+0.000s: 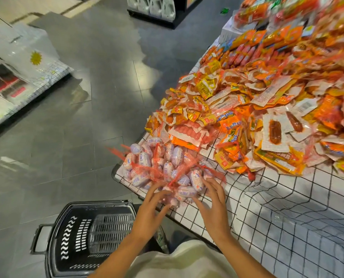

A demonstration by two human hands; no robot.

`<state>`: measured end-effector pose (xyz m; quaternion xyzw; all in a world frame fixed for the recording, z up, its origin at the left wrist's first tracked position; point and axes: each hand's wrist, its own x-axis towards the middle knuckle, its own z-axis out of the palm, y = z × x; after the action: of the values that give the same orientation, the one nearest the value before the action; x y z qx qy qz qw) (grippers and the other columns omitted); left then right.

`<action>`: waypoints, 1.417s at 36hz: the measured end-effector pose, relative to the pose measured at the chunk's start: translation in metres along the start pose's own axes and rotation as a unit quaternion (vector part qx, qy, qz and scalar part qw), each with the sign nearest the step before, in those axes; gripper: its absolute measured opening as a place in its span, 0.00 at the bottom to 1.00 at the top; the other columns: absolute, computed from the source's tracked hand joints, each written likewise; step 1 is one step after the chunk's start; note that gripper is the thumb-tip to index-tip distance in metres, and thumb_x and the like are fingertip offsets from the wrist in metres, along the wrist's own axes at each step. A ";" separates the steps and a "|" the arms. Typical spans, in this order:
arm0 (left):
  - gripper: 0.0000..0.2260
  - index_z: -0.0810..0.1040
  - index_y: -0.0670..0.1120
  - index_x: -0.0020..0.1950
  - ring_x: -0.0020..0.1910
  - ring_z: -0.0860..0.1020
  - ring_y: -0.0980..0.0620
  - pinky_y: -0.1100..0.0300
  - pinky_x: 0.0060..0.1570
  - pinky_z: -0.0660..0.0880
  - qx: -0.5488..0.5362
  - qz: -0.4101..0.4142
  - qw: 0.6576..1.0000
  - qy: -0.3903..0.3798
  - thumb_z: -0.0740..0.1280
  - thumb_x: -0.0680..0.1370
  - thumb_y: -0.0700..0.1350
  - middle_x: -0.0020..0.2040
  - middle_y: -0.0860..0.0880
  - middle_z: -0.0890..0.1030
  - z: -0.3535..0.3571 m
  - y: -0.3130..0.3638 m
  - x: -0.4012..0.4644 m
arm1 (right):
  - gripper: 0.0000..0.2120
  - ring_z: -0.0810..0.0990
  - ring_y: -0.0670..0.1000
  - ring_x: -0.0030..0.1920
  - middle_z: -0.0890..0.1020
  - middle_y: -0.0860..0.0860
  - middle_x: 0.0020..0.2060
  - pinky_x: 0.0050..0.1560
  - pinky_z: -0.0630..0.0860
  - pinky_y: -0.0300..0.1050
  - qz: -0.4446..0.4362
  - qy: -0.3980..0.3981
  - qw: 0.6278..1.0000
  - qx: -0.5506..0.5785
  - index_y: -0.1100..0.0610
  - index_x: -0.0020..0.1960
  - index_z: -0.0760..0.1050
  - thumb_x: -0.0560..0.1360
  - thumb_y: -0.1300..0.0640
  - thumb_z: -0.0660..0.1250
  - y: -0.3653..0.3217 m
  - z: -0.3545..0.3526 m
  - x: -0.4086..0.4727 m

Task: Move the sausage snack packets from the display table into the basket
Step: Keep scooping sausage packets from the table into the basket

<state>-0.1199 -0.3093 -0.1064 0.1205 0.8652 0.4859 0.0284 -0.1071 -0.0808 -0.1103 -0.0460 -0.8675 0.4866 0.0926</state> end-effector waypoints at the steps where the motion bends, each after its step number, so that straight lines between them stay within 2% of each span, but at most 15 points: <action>1: 0.21 0.75 0.60 0.63 0.66 0.73 0.65 0.76 0.59 0.69 0.004 -0.002 1.000 0.000 0.73 0.77 0.39 0.74 0.57 0.67 -0.001 -0.001 -0.003 | 0.36 0.66 0.49 0.75 0.66 0.41 0.71 0.62 0.80 0.46 0.003 0.000 1.000 -0.002 0.41 0.75 0.68 0.72 0.60 0.78 0.000 0.000 -0.002; 5: 0.18 0.75 0.58 0.65 0.52 0.78 0.55 0.65 0.53 0.78 0.017 -0.028 0.999 -0.001 0.72 0.78 0.43 0.75 0.57 0.65 -0.001 -0.005 -0.014 | 0.35 0.66 0.49 0.76 0.65 0.42 0.73 0.58 0.82 0.47 0.023 -0.005 0.999 0.027 0.40 0.76 0.66 0.73 0.56 0.76 -0.001 0.001 -0.011; 10: 0.18 0.76 0.56 0.64 0.59 0.77 0.63 0.70 0.52 0.77 0.024 -0.036 0.999 0.006 0.72 0.78 0.41 0.73 0.57 0.65 -0.002 -0.006 -0.021 | 0.35 0.72 0.50 0.71 0.67 0.41 0.72 0.62 0.79 0.52 0.026 0.002 1.000 0.017 0.42 0.74 0.68 0.73 0.58 0.78 0.000 -0.001 -0.022; 14: 0.16 0.77 0.54 0.65 0.66 0.74 0.62 0.68 0.63 0.72 0.041 -0.048 0.998 0.003 0.70 0.79 0.40 0.69 0.59 0.71 -0.008 -0.006 -0.026 | 0.33 0.75 0.48 0.66 0.70 0.38 0.68 0.59 0.78 0.41 0.046 -0.006 0.999 0.029 0.38 0.72 0.68 0.74 0.58 0.77 0.002 -0.006 -0.033; 19: 0.21 0.71 0.55 0.73 0.73 0.67 0.62 0.61 0.74 0.65 0.083 -0.086 0.991 -0.056 0.68 0.81 0.44 0.73 0.60 0.69 -0.013 -0.010 -0.036 | 0.30 0.76 0.44 0.62 0.73 0.33 0.59 0.59 0.78 0.39 0.082 -0.038 0.995 0.028 0.32 0.67 0.67 0.76 0.57 0.75 0.011 -0.013 -0.045; 22: 0.24 0.67 0.55 0.76 0.76 0.63 0.59 0.63 0.75 0.59 0.108 -0.104 0.985 -0.086 0.68 0.81 0.47 0.75 0.60 0.65 -0.015 -0.010 -0.043 | 0.31 0.75 0.41 0.63 0.72 0.32 0.61 0.61 0.77 0.39 0.099 -0.065 0.992 0.033 0.29 0.66 0.67 0.76 0.57 0.74 0.014 -0.018 -0.049; 25: 0.25 0.65 0.53 0.78 0.78 0.59 0.57 0.61 0.77 0.56 0.135 -0.115 0.978 -0.112 0.67 0.82 0.50 0.77 0.58 0.63 -0.017 -0.011 -0.046 | 0.34 0.72 0.35 0.66 0.68 0.27 0.65 0.63 0.73 0.31 0.099 -0.096 0.990 0.019 0.23 0.66 0.62 0.77 0.56 0.74 0.015 -0.023 -0.052; 27: 0.26 0.65 0.52 0.78 0.79 0.58 0.54 0.56 0.79 0.56 0.153 -0.119 0.974 -0.118 0.67 0.81 0.52 0.78 0.55 0.63 -0.018 -0.010 -0.045 | 0.33 0.69 0.34 0.68 0.67 0.27 0.67 0.65 0.70 0.29 0.089 -0.118 0.989 0.012 0.26 0.68 0.62 0.77 0.55 0.73 0.016 -0.028 -0.054; 31: 0.25 0.64 0.55 0.78 0.80 0.56 0.52 0.55 0.78 0.54 0.160 -0.118 0.973 -0.115 0.66 0.82 0.52 0.79 0.55 0.62 -0.019 0.000 -0.041 | 0.26 0.66 0.37 0.72 0.69 0.37 0.71 0.73 0.65 0.35 0.077 -0.169 0.983 -0.008 0.44 0.74 0.67 0.79 0.52 0.71 0.017 -0.034 -0.053; 33: 0.25 0.64 0.54 0.78 0.80 0.57 0.51 0.52 0.79 0.55 0.160 -0.107 0.974 -0.117 0.66 0.82 0.51 0.79 0.53 0.63 -0.020 0.007 -0.039 | 0.26 0.64 0.37 0.73 0.68 0.38 0.71 0.73 0.62 0.32 0.078 -0.184 0.980 -0.022 0.48 0.75 0.67 0.79 0.51 0.70 0.014 -0.037 -0.054; 36: 0.25 0.65 0.50 0.78 0.80 0.57 0.50 0.48 0.79 0.57 0.165 -0.085 0.974 -0.129 0.67 0.82 0.50 0.79 0.52 0.63 -0.019 0.018 -0.039 | 0.27 0.61 0.37 0.73 0.66 0.39 0.73 0.71 0.58 0.29 0.084 -0.197 0.976 -0.035 0.48 0.77 0.65 0.80 0.50 0.69 0.010 -0.041 -0.058; 40: 0.26 0.63 0.50 0.79 0.80 0.55 0.51 0.50 0.79 0.54 0.177 -0.055 0.968 -0.172 0.66 0.82 0.50 0.80 0.53 0.60 -0.019 0.026 -0.038 | 0.28 0.62 0.41 0.76 0.66 0.42 0.75 0.75 0.60 0.35 0.102 -0.182 0.977 -0.039 0.48 0.77 0.65 0.80 0.49 0.69 0.004 -0.046 -0.072; 44: 0.27 0.61 0.48 0.80 0.81 0.53 0.50 0.59 0.79 0.49 0.190 -0.018 0.961 -0.202 0.66 0.82 0.49 0.80 0.52 0.59 -0.022 0.030 -0.036 | 0.28 0.61 0.41 0.76 0.65 0.41 0.75 0.71 0.55 0.26 0.129 -0.148 0.979 -0.056 0.47 0.78 0.64 0.80 0.48 0.68 -0.004 -0.050 -0.093; 48: 0.28 0.58 0.49 0.81 0.81 0.51 0.49 0.56 0.79 0.48 0.200 0.009 0.948 -0.247 0.64 0.83 0.50 0.81 0.52 0.57 -0.025 0.032 -0.039 | 0.28 0.60 0.41 0.77 0.64 0.42 0.76 0.78 0.58 0.38 0.159 -0.109 0.979 -0.070 0.47 0.78 0.64 0.80 0.48 0.68 -0.015 -0.051 -0.126; 51: 0.29 0.57 0.49 0.81 0.82 0.50 0.49 0.54 0.80 0.49 0.202 0.025 0.936 -0.288 0.64 0.83 0.51 0.81 0.51 0.55 -0.024 0.033 -0.045 | 0.29 0.59 0.41 0.77 0.63 0.41 0.77 0.78 0.57 0.39 0.190 -0.080 0.976 -0.074 0.46 0.78 0.63 0.80 0.47 0.68 -0.022 -0.051 -0.156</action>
<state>-0.0740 -0.3235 -0.0693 0.2804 0.8963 0.2460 0.2396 0.0563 -0.0761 -0.0842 -0.1779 -0.8808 0.4322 -0.0753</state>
